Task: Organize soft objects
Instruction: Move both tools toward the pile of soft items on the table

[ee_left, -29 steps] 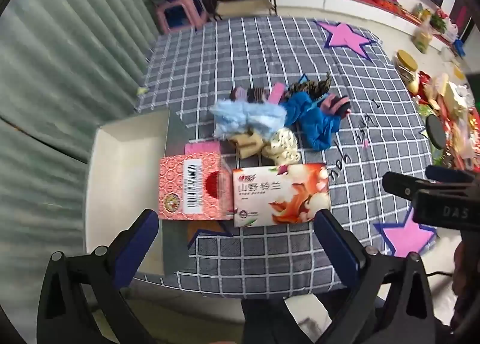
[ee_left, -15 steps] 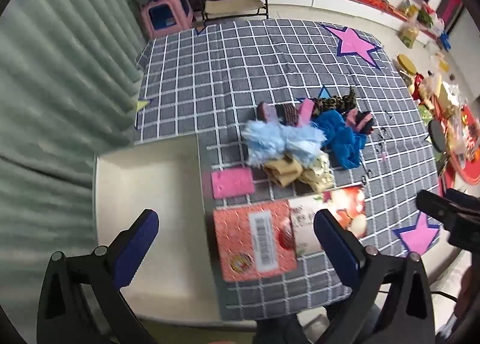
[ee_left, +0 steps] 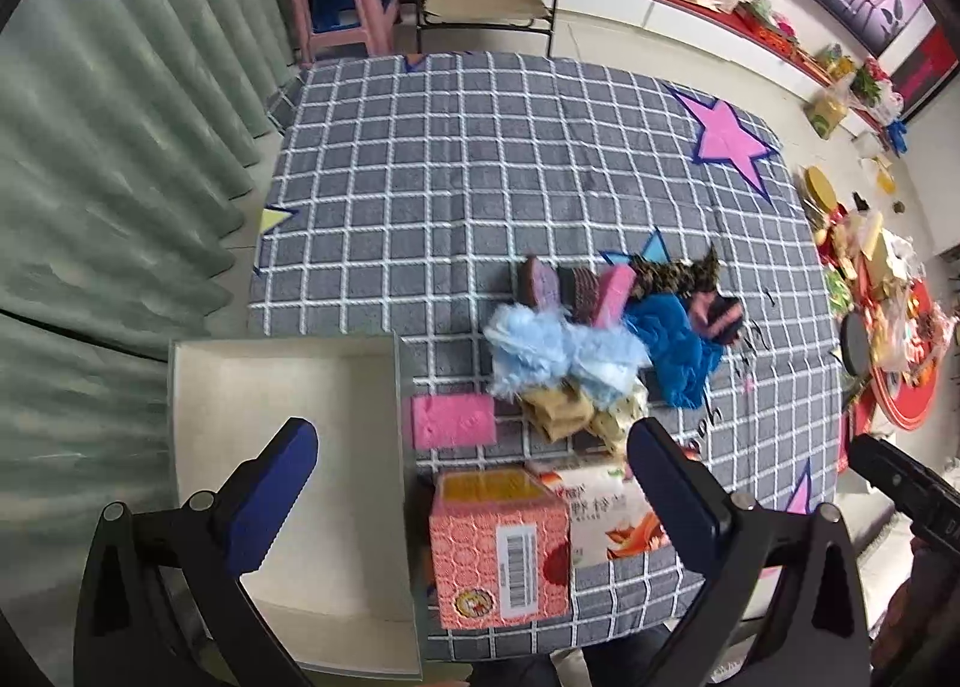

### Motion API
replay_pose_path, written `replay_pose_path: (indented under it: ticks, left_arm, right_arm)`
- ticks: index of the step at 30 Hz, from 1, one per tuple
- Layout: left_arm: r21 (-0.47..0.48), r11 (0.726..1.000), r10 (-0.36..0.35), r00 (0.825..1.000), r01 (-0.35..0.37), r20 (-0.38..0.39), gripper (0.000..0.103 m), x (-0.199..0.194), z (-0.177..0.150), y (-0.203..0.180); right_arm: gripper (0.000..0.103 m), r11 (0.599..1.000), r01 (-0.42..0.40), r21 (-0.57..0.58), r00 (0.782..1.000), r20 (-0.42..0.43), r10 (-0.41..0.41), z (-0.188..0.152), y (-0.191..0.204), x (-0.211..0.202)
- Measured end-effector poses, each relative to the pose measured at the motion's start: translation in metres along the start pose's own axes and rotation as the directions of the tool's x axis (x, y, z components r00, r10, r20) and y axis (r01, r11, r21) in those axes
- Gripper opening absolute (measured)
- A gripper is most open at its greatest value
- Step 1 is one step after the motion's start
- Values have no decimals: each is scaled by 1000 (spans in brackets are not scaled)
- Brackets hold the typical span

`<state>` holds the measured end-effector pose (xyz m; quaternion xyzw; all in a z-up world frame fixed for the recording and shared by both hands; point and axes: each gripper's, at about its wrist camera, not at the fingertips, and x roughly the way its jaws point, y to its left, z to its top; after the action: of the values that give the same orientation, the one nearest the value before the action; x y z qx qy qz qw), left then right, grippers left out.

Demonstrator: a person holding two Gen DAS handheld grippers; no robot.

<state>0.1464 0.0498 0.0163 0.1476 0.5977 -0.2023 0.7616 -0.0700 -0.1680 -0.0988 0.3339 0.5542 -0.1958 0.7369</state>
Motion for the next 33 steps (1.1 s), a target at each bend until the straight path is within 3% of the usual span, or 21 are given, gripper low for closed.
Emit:
replay_pose_path:
  ticks: [7,12,18,24,29,33]
  left_arm:
    - [-37,999,26,998,-28,-56,103,15,14,7]
    - [-16,998,63,994,-65,-93,103,37,25,-8]
    - [11,997,82,986,-81,-143,103,78,48,-32]
    - [6,997,72,983,-72,-172,103,121,78,-44]
    - [19,993,121,980,-120,-156,103,155,101,-52]
    - [37,985,172,967,-168,-190,103,195,116,-53]
  right_arm:
    - [103,998,27,-48,1000,-12,-28,22,-8,5]
    - [103,999,40,-36,997,-65,-42,26,-26,27]
    - [103,998,57,-31,989,-138,-61,24,-42,59]
    - [103,995,86,-53,983,-157,-93,45,-45,91]
    - [103,993,106,-60,982,-148,-114,73,-47,113]
    - [103,991,129,-43,980,-149,-134,93,-54,133]
